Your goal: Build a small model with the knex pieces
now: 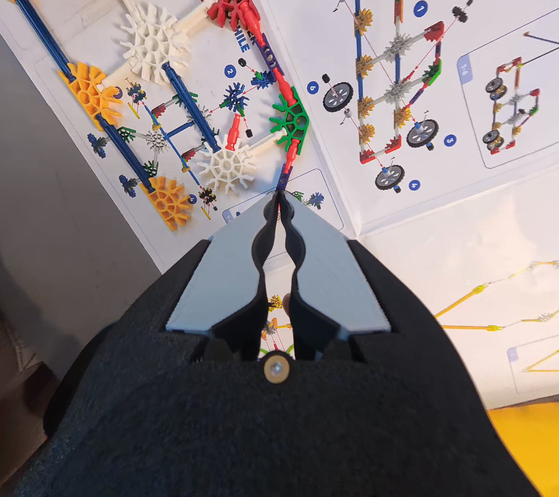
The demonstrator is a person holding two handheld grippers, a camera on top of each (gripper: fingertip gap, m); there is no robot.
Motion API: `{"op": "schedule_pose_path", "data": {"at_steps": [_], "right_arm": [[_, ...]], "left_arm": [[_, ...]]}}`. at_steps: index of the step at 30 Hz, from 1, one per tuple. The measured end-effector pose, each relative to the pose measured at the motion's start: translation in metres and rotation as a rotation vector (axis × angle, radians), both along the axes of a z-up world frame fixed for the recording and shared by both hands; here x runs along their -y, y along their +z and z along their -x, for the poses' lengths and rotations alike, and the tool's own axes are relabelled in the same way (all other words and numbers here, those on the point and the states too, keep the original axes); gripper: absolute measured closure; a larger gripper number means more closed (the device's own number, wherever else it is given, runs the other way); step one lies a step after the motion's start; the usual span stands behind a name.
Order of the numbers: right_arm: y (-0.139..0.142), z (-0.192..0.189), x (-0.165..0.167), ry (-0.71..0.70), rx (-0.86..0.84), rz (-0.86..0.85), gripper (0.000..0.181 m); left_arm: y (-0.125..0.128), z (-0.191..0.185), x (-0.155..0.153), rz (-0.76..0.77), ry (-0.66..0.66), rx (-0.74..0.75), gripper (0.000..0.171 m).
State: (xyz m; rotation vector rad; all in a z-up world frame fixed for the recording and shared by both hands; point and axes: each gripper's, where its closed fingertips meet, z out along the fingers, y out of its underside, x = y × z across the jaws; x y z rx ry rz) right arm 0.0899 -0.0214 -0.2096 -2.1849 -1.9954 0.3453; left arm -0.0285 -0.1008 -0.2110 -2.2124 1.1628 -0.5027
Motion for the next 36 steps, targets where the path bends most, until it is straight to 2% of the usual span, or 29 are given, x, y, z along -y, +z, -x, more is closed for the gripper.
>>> {"op": "schedule_pose_path", "data": {"at_steps": [3, 7, 12, 16, 23, 31, 36], "right_arm": [[0.000, 0.000, 0.000, 0.020, 0.052, 0.031, 0.181], [0.000, 0.001, 0.000, -0.004, 0.037, 0.081, 0.181], [0.003, 0.001, -0.003, -0.035, -0.061, 0.028, 0.181], [0.021, 0.014, -0.009, -0.070, -0.191, -0.002, 0.180], [0.001, 0.019, -0.009, -0.020, -0.127, -0.022, 0.181], [0.000, 0.019, -0.008, -0.035, -0.090, 0.087, 0.181], [0.002, 0.020, -0.009, 0.002, -0.099, 0.029, 0.181]], "left_arm": [[0.000, 0.000, 0.000, 0.003, 0.000, 0.008, 0.163], [0.000, 0.000, 0.000, -0.001, 0.000, 0.002, 0.163], [0.000, 0.000, 0.000, 0.005, 0.000, 0.011, 0.163], [0.000, 0.000, 0.000, 0.003, 0.000, 0.007, 0.163], [0.000, 0.000, 0.000, 0.005, 0.001, 0.013, 0.163], [0.000, 0.001, -0.001, 0.014, 0.003, 0.033, 0.163], [0.000, 0.001, -0.001, 0.017, 0.005, 0.038, 0.163]]}}
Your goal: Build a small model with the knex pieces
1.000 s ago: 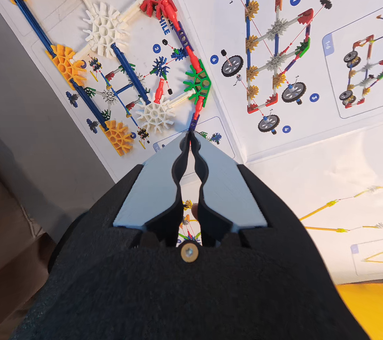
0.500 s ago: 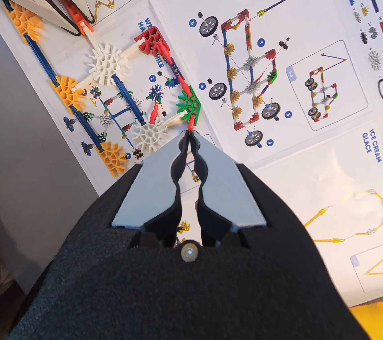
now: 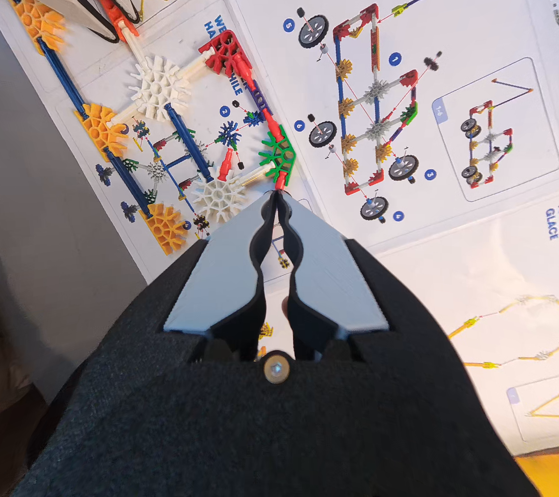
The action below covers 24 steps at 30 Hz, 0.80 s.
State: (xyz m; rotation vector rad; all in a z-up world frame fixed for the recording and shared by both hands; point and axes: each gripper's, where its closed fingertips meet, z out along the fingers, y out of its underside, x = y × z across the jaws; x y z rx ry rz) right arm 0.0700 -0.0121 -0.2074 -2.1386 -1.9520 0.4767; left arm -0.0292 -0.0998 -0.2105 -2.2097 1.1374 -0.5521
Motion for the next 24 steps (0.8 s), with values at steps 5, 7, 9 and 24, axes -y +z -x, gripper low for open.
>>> {"op": "schedule_pose_path", "data": {"at_steps": [5, 7, 9, 24], "right_arm": [[0.012, 0.018, -0.007, 0.002, -0.068, -0.063, 0.181], [0.004, 0.018, -0.007, 0.020, -0.033, -0.071, 0.181], [0.000, 0.019, -0.007, 0.031, -0.021, -0.067, 0.181], [0.004, 0.020, -0.011, -0.026, -0.125, -0.054, 0.181]], "left_arm": [[0.000, 0.000, 0.000, 0.004, 0.001, 0.007, 0.163], [0.000, 0.000, 0.000, 0.000, 0.000, 0.002, 0.163], [0.000, 0.000, 0.000, -0.002, -0.002, -0.002, 0.163], [0.000, -0.001, 0.001, -0.026, -0.020, -0.033, 0.163]]}}
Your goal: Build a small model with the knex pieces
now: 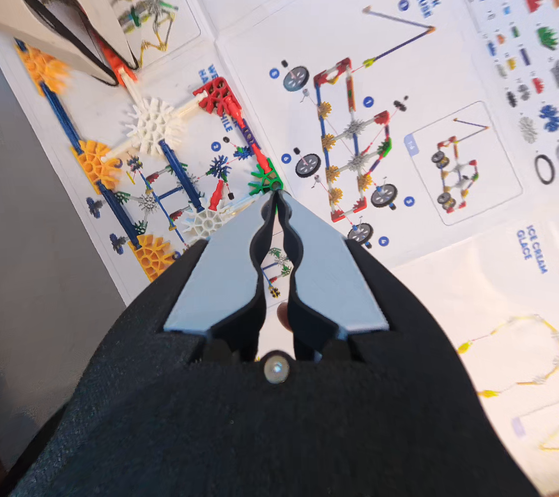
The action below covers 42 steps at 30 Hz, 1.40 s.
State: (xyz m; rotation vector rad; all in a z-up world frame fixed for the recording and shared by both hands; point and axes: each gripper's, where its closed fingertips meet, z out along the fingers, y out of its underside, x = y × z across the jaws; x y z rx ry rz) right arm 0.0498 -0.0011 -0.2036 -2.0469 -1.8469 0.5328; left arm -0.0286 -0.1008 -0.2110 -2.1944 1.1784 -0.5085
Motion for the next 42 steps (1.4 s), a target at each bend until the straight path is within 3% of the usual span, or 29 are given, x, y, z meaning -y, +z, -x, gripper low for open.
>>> {"op": "schedule_pose_path", "data": {"at_steps": [5, 10, 13, 21, 25, 33, 42], "right_arm": [[0.050, -0.011, -0.021, -0.245, -0.478, -0.066, 0.175], [0.068, -0.041, -0.042, -0.420, -0.673, -0.223, 0.163], [0.078, -0.047, -0.051, -0.448, -0.747, -0.287, 0.162], [0.075, -0.046, -0.044, -0.413, -0.764, -0.325, 0.160], [0.071, -0.044, -0.041, -0.367, -0.728, -0.369, 0.160], [0.062, -0.045, -0.044, -0.361, -0.695, -0.362, 0.163], [0.052, -0.039, -0.041, -0.324, -0.628, -0.363, 0.163]], "left_arm": [[0.000, 0.002, -0.004, -0.100, -0.047, -0.080, 0.163], [0.001, 0.008, -0.013, -0.182, -0.046, -0.125, 0.163], [0.003, 0.013, -0.018, -0.223, -0.036, -0.145, 0.163], [0.001, 0.020, -0.012, -0.183, -0.058, -0.113, 0.150], [0.000, 0.019, -0.010, -0.194, -0.082, -0.130, 0.163], [0.000, 0.010, 0.001, -0.187, -0.167, -0.082, 0.164], [0.004, 0.021, -0.015, -0.270, -0.103, -0.109, 0.160]]}}
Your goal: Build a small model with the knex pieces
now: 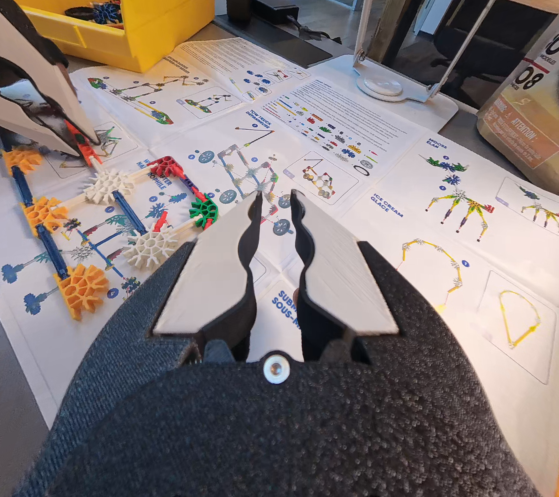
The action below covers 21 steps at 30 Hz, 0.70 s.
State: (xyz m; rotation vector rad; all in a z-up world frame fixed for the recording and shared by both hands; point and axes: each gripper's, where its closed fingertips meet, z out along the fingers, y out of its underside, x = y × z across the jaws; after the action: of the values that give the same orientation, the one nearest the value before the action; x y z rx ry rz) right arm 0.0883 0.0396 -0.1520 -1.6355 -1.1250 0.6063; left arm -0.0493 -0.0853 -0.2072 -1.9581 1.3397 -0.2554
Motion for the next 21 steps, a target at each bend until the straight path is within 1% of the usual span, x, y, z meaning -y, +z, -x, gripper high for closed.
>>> {"op": "schedule_pose_path", "data": {"at_steps": [7, 14, 19, 21], "right_arm": [[-0.004, 0.002, 0.002, 0.006, 0.033, -0.014, 0.164], [-0.029, 0.010, 0.008, 0.057, 0.193, 0.042, 0.164], [-0.029, 0.022, -0.004, 0.076, 0.271, 0.104, 0.165], [-0.029, 0.029, -0.012, 0.079, 0.284, 0.133, 0.169]], "left_arm": [[-0.001, 0.003, 0.001, 0.017, 0.010, -0.009, 0.162], [-0.003, 0.004, 0.002, 0.063, 0.029, 0.007, 0.163], [-0.003, 0.006, 0.000, 0.069, 0.048, 0.009, 0.163], [-0.003, 0.008, -0.002, 0.069, 0.063, 0.012, 0.163]]}}
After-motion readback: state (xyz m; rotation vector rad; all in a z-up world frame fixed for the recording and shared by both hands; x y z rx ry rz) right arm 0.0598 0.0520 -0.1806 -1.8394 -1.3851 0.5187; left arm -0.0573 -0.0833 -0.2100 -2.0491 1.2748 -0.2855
